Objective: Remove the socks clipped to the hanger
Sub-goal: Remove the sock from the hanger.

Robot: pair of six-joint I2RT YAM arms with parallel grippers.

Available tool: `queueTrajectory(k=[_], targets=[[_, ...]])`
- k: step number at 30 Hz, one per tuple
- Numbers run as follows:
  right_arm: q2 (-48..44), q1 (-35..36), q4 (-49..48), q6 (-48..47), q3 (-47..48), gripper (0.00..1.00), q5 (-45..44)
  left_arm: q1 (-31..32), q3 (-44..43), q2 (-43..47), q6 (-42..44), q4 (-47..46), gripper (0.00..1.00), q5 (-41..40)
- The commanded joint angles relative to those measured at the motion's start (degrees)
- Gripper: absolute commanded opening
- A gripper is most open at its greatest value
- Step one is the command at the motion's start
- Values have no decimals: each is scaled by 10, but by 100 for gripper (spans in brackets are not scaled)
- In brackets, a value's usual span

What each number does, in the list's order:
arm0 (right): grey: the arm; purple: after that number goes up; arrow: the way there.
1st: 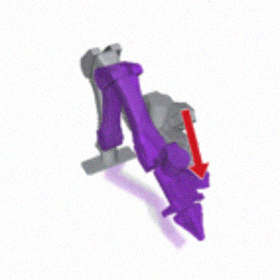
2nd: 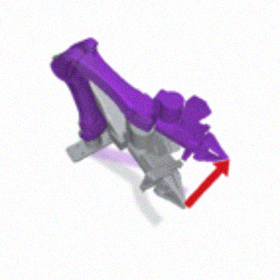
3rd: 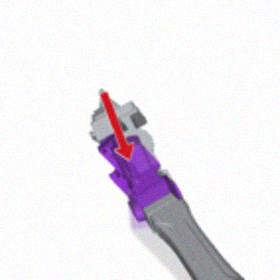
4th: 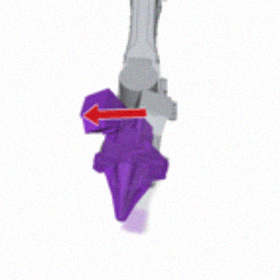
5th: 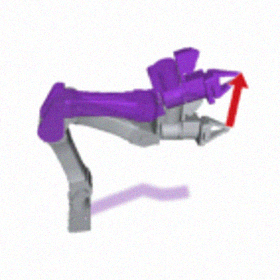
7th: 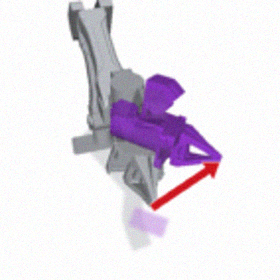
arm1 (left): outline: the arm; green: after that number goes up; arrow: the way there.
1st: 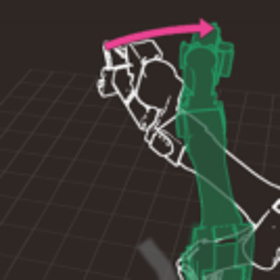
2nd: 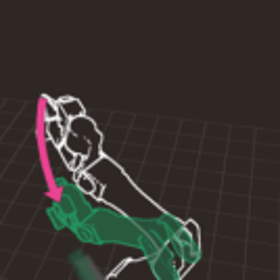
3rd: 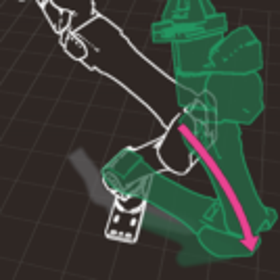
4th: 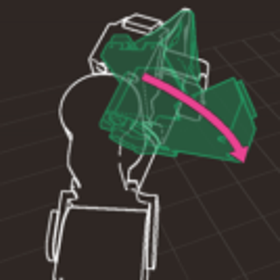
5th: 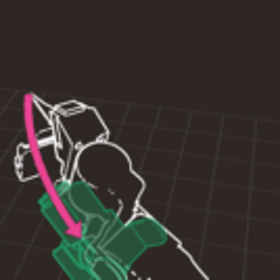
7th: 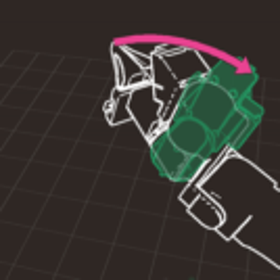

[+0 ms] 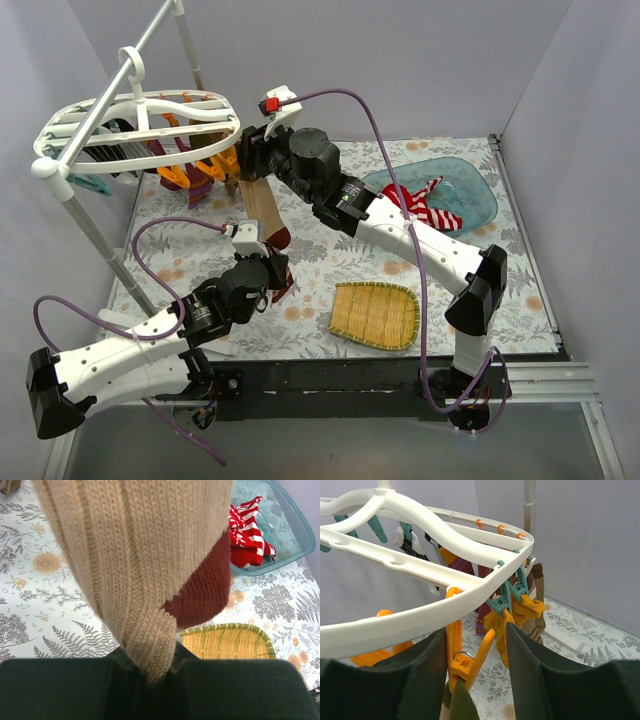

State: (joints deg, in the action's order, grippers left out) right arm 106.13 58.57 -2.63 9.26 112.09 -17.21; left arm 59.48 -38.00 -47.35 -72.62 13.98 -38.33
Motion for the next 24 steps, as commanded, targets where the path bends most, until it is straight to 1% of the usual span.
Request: queueTrajectory(k=[1, 2, 5, 6, 7, 8, 9, 21, 22, 23, 24], targets=[[-6, -1, -11, 3, 33, 53, -2, 3, -22, 0, 7, 2, 0, 2], [-6, -1, -11, 3, 35, 51, -1, 3, -22, 0, 6, 1, 0, 2], [-6, -1, -12, 2, 37, 37, -2, 3, -22, -1, 7, 0, 0, 1], [-6, -1, -11, 2, 37, 22, -2, 3, -22, -2, 8, 0, 0, 1], [-6, -1, -9, 3, 37, 13, -3, 3, -23, -1, 8, 0, 0, 2], [-6, -1, -7, 2, 39, 6, -4, 3, -22, -1, 7, -1, 0, 1], [-5, 0, -5, 3, 40, 1, -5, 3, -21, -2, 8, -1, 0, 0], [-20, -1, -12, 0, 17, 1, -5, 3, -18, -4, 6, -3, 0, 4], [-22, -1, -12, 0, 16, 7, -3, 3, -18, -4, 6, -4, 0, 5], [-24, -1, -14, 0, 9, 17, -2, 3, -18, -5, 6, -4, 0, 5], [-27, -1, -18, 0, 4, 41, -1, 3, -18, -5, 6, -4, 0, 5]])
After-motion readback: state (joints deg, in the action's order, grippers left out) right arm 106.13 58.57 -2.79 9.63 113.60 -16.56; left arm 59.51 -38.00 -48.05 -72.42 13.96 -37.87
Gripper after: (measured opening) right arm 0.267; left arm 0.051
